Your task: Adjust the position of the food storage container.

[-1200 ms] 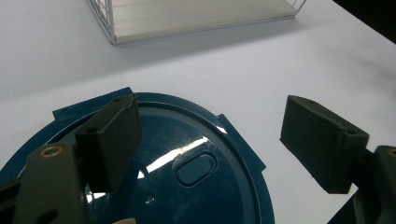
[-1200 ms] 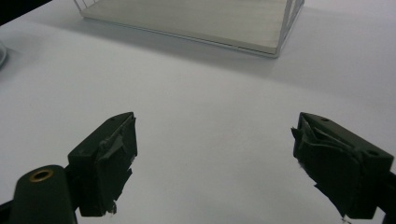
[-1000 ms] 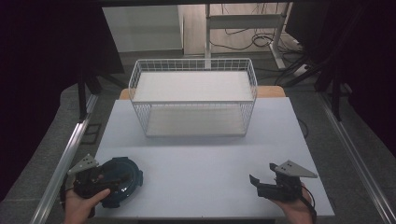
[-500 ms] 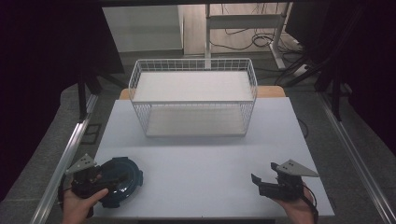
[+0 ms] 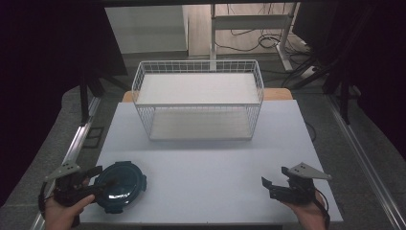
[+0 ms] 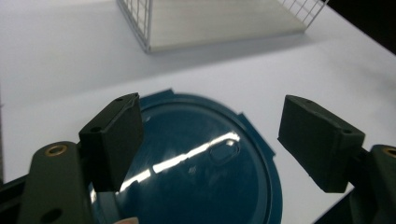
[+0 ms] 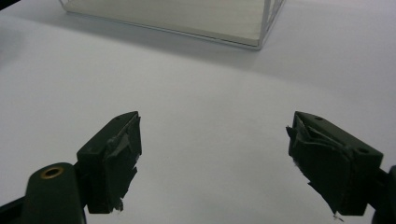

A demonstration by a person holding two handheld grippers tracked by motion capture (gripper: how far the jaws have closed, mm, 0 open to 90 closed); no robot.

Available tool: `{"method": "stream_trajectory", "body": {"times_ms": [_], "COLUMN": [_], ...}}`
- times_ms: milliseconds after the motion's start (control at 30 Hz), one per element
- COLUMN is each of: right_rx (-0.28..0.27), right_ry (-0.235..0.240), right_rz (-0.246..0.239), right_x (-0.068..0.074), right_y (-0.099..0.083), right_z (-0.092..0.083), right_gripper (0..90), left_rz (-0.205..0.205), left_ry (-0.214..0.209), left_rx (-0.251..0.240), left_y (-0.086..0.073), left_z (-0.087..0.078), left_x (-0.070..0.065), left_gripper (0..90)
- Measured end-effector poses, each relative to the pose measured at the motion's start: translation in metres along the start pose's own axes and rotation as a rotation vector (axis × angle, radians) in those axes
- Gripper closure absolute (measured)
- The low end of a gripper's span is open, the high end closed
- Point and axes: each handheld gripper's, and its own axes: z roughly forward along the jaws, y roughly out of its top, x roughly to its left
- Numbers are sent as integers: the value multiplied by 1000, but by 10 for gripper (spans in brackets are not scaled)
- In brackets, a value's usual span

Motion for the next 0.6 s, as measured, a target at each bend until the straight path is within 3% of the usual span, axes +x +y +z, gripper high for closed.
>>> {"method": "stream_trajectory", "body": {"times_ms": [100, 233, 333, 600], "right_rx": [-2, -1, -8, 17], "right_ry": [1, 2, 41, 27], "right_rz": [10, 11, 46, 12], "right_x": [-1, 1, 2, 5], "right_y": [0, 1, 2, 2], "right_z": [0, 1, 0, 2], "right_gripper": [171, 171, 171, 171], "left_rz": [-11, -12, -9, -22], "left_ry": [35, 48, 77, 89], "left_rx": [28, 26, 36, 64], "left_y": [-3, -6, -10, -21], "left_z": [-6, -17, -23, -32], "left_x": [5, 10, 13, 20], "left_gripper": [233, 294, 374, 591]}}
